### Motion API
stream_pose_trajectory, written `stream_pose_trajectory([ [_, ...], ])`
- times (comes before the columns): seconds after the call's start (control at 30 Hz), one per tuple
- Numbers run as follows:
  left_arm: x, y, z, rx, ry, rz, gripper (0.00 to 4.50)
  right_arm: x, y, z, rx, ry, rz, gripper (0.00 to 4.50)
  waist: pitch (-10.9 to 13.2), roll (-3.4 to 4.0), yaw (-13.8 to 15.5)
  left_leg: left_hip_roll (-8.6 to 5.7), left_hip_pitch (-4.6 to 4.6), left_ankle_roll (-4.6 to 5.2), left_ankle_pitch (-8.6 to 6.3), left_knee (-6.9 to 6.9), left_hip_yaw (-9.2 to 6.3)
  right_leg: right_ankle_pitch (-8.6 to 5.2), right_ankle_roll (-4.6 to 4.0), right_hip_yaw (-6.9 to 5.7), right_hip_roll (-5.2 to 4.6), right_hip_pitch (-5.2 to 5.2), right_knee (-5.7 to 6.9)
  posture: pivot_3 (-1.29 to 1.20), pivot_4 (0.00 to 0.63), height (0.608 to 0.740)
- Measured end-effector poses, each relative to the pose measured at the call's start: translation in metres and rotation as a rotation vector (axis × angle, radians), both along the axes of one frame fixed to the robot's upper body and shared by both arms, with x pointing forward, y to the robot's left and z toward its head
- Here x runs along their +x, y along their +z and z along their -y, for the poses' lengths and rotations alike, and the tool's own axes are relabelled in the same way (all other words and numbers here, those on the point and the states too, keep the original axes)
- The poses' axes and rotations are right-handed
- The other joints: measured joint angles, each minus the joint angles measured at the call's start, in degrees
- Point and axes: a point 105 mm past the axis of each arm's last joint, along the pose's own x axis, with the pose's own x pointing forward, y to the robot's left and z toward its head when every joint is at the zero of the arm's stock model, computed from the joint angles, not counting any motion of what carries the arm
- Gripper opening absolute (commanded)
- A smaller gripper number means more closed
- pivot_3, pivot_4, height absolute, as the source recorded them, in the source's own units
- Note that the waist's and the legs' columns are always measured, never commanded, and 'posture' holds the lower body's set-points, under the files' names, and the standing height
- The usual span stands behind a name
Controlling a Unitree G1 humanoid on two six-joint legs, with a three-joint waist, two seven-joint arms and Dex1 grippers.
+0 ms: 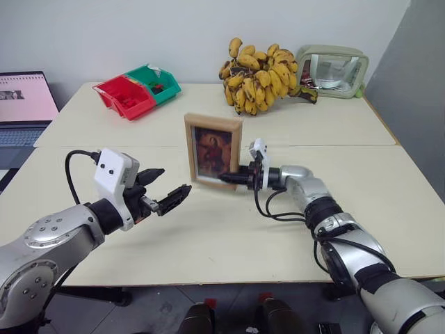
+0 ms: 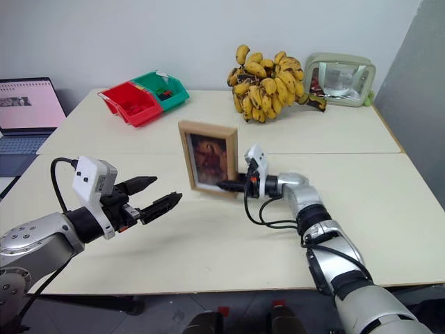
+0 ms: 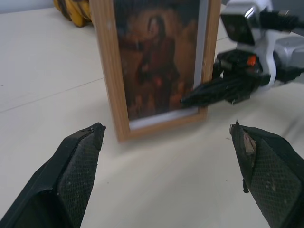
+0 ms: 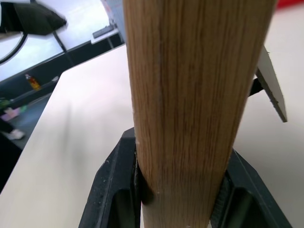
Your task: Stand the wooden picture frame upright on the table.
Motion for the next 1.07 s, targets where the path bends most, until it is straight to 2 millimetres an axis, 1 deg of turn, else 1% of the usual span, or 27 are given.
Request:
stream_pose_trajectory([
  [0.07,-0.001,-0.004,-0.002,0.007,0.008,-0.012,4.5,-0.001,-0.009,0.002,0.002,-0.011,-0.029,1.29,0.0,0.0,-0.03,0.01,0.0,0.0,0.0,0.0,-0.01,0.0,0.0,-0.01,0.02,-0.01,0.01,0.0,0.15,0.74],
  [0.13,-0.001,-0.006,-0.003,0.008,0.005,-0.017,4.5,-0.002,-0.01,0.0,0.009,-0.013,-0.025,1.29,0.0,0.0,-0.1,0.03,0.01,0.0,0.0,0.0,0.0,0.0,0.0,0.0,0.04,-0.01,0.02,0.0,0.15,0.74],
  [0.2,-0.001,-0.008,-0.004,0.005,0.004,-0.023,4.5,-0.002,-0.011,0.0,0.016,-0.019,-0.025,1.99,0.0,0.0,-0.11,0.06,0.03,0.0,0.0,0.0,0.0,0.0,0.0,0.0,0.08,0.0,0.03,0.0,0.15,0.74],
  [0.23,-0.001,-0.009,-0.004,0.006,0.001,-0.029,4.5,-0.003,-0.015,0.0,0.019,-0.027,-0.031,2.03,0.0,0.0,-0.11,0.06,0.03,0.0,0.0,0.0,0.0,0.0,0.0,0.0,0.09,0.0,0.03,0.0,0.15,0.74],
  [0.27,0.0,-0.01,-0.005,0.006,0.001,-0.032,4.5,-0.003,-0.018,0.001,0.021,-0.039,-0.037,2.19,0.0,0.0,-0.11,0.06,0.03,0.0,0.0,0.0,-0.01,0.0,0.0,-0.01,0.09,0.0,0.03,0.0,0.15,0.74],
  [0.37,0.002,-0.011,-0.005,-0.003,-0.009,-0.037,4.5,-0.006,-0.029,0.006,0.012,-0.056,-0.05,2.93,0.0,0.0,-0.02,0.05,0.02,0.0,0.0,0.0,-0.01,0.0,0.0,-0.01,0.1,0.0,0.03,0.0,0.15,0.74],
  [0.43,0.003,-0.011,-0.004,-0.003,-0.021,-0.04,4.5,-0.007,-0.033,0.01,0.002,-0.07,-0.046,3.4,0.0,0.0,-0.05,0.05,0.02,0.0,0.0,0.0,0.0,0.0,0.0,0.01,0.1,0.0,0.03,0.0,0.15,0.74],
  [0.53,0.006,-0.011,-0.003,0.004,-0.036,-0.035,4.5,-0.006,-0.033,0.025,-0.011,-0.102,-0.024,4.12,-0.01,0.0,0.02,0.05,0.02,0.0,0.0,0.0,-0.01,0.0,0.0,0.0,0.1,0.0,0.03,0.0,0.15,0.74],
  [0.57,0.007,-0.011,-0.004,0.007,-0.037,-0.033,4.5,-0.008,-0.033,0.036,-0.022,-0.118,-0.007,4.37,-0.01,0.0,0.12,0.05,0.01,0.0,0.0,-0.01,-0.03,0.0,0.0,-0.01,0.1,0.01,0.01,0.0,0.15,0.74],
  [0.6,0.008,-0.012,-0.005,0.009,-0.036,-0.033,4.5,-0.01,-0.035,0.045,-0.031,-0.131,-0.002,4.47,-0.01,0.0,0.29,0.05,0.02,-0.01,0.0,0.01,-0.04,0.0,0.01,-0.02,0.09,0.02,0.02,0.0,0.15,0.74],
  [0.63,0.009,-0.012,-0.007,0.01,-0.031,-0.034,4.5,-0.012,-0.035,0.05,-0.037,-0.136,0.005,4.47,-0.01,0.0,0.3,0.04,0.02,-0.01,0.0,0.0,-0.03,0.0,0.01,-0.01,0.09,0.02,0.01,0.0,0.15,0.74],
  [0.7,0.01,-0.016,-0.008,0.004,-0.044,-0.053,4.5,-0.026,-0.038,0.081,-0.106,-0.173,0.046,4.47,-0.04,0.01,0.88,0.01,-0.01,0.0,-0.01,0.0,-0.05,-0.01,0.01,-0.03,0.05,0.04,-0.02,0.0,0.15,0.74],
  [0.77,0.012,-0.018,-0.011,0.0,-0.048,-0.073,4.5,-0.035,-0.038,0.1,-0.172,-0.204,0.064,4.47,-0.04,0.0,0.98,0.03,0.01,0.0,-0.01,0.02,0.0,-0.01,0.02,0.0,0.04,0.03,-0.01,0.0,0.15,0.74],
  [0.8,0.012,-0.019,-0.013,0.004,-0.053,-0.084,4.5,-0.04,-0.036,0.109,-0.221,-0.22,0.08,4.47,-0.04,0.0,1.01,0.03,0.01,0.0,0.0,0.02,-0.02,-0.01,0.02,0.0,0.06,0.02,0.01,0.0,0.15,0.74],
  [0.87,0.014,-0.017,-0.018,0.012,-0.06,-0.107,4.5,-0.046,-0.028,0.122,-0.284,-0.247,0.097,4.47,-0.03,0.01,0.91,0.07,0.04,0.0,0.0,0.01,0.0,-0.02,0.01,0.01,0.12,0.01,0.02,0.0,0.15,0.74],
  [0.9,0.016,-0.014,-0.023,0.02,-0.071,-0.123,4.5,-0.049,-0.017,0.124,-0.306,-0.258,0.108,4.47,-0.02,0.03,0.58,0.07,0.04,0.0,0.0,0.01,0.02,-0.03,-0.01,0.04,0.2,-0.02,0.02,0.0,0.15,0.74],
  [0.97,0.02,-0.008,-0.029,0.028,-0.076,-0.128,4.5,-0.053,0.003,0.124,-0.302,-0.261,0.141,4.47,-0.02,0.03,0.18,0.07,0.06,0.0,0.0,0.0,0.02,-0.07,-0.09,0.03,0.29,-0.02,0.03,0.0,0.15,0.74],
  [1.0,0.022,-0.003,-0.034,0.028,-0.071,-0.121,4.5,-0.055,0.018,0.122,-0.289,-0.261,0.168,4.47,-0.02,0.03,-0.11,0.08,0.09,0.0,-0.01,-0.02,0.02,-0.09,-0.11,0.03,0.33,-0.01,0.02,0.0,0.15,0.74],
  [1.03,0.026,0.003,-0.039,0.018,-0.078,-0.12,4.5,-0.057,0.037,0.118,-0.275,-0.263,0.186,4.47,-0.02,0.03,-0.23,0.08,0.11,0.0,-0.01,-0.03,0.02,-0.11,-0.16,0.02,0.38,-0.01,0.04,0.0,0.15,0.74],
  [1.07,0.028,0.006,-0.042,0.009,-0.08,-0.12,4.5,-0.059,0.046,0.115,-0.27,-0.262,0.193,4.47,-0.02,0.03,-0.24,0.08,0.1,0.0,-0.01,-0.04,0.0,-0.13,-0.19,-0.01,0.4,-0.02,0.06,0.0,0.15,0.74],
])
